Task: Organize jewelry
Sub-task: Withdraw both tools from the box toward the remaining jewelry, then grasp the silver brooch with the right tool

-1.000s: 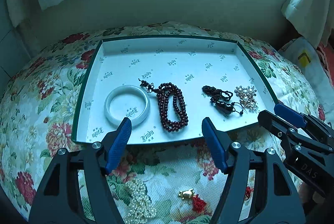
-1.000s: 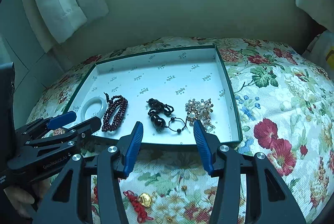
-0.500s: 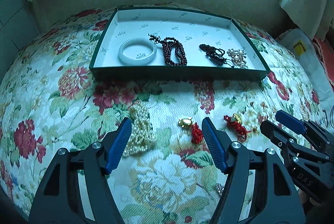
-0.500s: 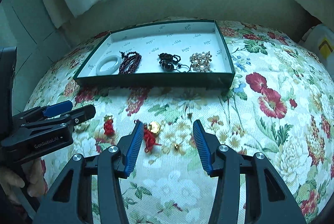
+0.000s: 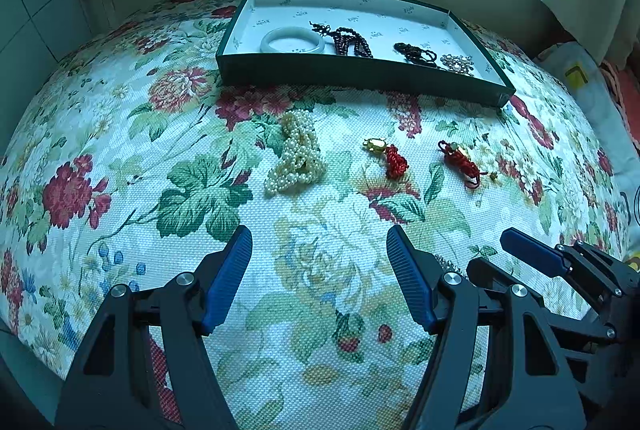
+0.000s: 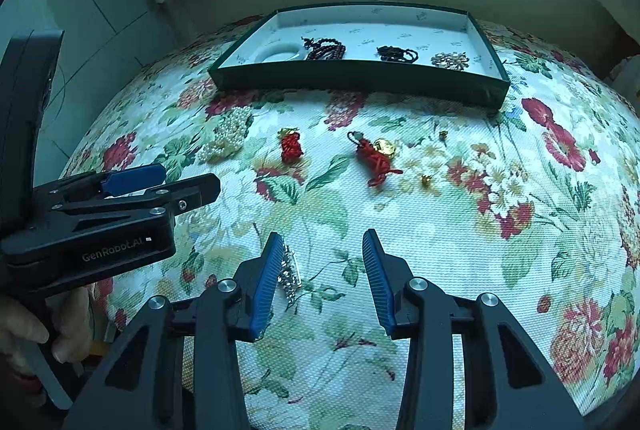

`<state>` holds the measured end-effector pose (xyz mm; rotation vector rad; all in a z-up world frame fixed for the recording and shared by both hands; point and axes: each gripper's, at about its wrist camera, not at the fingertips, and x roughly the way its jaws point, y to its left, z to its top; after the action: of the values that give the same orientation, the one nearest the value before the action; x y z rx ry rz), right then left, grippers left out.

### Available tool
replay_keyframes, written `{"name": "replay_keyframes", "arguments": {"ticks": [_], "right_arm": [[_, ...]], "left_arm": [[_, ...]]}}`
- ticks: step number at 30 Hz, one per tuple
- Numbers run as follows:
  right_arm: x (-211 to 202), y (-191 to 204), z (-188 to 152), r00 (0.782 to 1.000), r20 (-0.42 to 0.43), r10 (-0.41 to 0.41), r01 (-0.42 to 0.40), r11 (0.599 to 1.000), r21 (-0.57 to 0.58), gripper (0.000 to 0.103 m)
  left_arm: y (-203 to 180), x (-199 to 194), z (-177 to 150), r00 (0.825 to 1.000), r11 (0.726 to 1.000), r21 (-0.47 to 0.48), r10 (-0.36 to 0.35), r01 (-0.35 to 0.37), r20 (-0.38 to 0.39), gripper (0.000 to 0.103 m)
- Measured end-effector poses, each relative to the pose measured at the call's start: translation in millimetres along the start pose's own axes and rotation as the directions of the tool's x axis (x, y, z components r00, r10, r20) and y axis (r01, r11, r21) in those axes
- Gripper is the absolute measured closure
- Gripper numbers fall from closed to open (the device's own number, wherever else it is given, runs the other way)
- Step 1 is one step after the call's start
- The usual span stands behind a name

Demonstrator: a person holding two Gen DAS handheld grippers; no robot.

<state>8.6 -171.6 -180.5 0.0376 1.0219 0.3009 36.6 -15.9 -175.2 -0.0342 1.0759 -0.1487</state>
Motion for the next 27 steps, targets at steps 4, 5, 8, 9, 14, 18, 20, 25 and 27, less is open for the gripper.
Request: {"name": "replay_keyframes", "arguments": {"ticks": [4,5,8,9,14,18,20,25,27], "right_arm": [[4.7,7.6,-3.2,1.0,-0.016,0.008,-0.008,1.0,-0.014,0.064],[5.6,9.0,-3.4,1.0,-0.018,0.009,-0.009,1.0,-0.016,0.064],[11.1,12.8,-3.2,1.0,-0.027,0.007,-0.008,1.0,-0.027,0.066],[12.5,14.0,-4.1,0.999,-0.031,0.008,-0.009,1.0,-0.029,0.067],[16.3,19.2,-6.2,0.999,-0.038,-0.013,0.011,0.998,-0.062,0.073],[16.9,20.3,-6.7,0.999,-0.036,-0.036,0.032,0.996,-0.083,0.082],[16.9,20.3,-7.2,0.998,-0.035,-0.042,0.039,0.995,-0.092,0.09],[15.5,17.9,-7.2,0.999,-0.033,-0.042,0.04,0.996,-0.084,0.09],[13.4,15.1,-5.6,0.999,-0.027,-0.045,0.042,0.996,-0.078,0.09]], "left_arm": [[5.7,-0.4,-7.5,1.0,1.0,-0.009,0.012,-0.012,-0.011,0.034],[7.7,-0.5,-8.8,1.0,1.0,-0.012,0.015,-0.015,-0.013,0.034],[12.4,-0.2,-11.2,1.0,1.0,-0.023,0.021,-0.021,-0.018,0.034],[13.6,0.0,-11.6,1.0,0.999,-0.026,0.023,-0.023,-0.019,0.034],[15.4,1.7,-12.4,0.999,0.999,-0.03,0.025,-0.025,-0.023,0.034],[14.0,4.4,-12.3,0.999,0.999,-0.029,0.02,-0.021,-0.028,0.034],[13.5,5.6,-12.1,0.999,0.999,-0.029,0.02,-0.021,-0.03,0.034],[13.7,6.8,-11.1,0.999,0.999,-0.032,0.02,-0.021,-0.029,0.034],[14.2,7.9,-9.4,0.999,0.999,-0.034,0.02,-0.021,-0.028,0.034]]}}
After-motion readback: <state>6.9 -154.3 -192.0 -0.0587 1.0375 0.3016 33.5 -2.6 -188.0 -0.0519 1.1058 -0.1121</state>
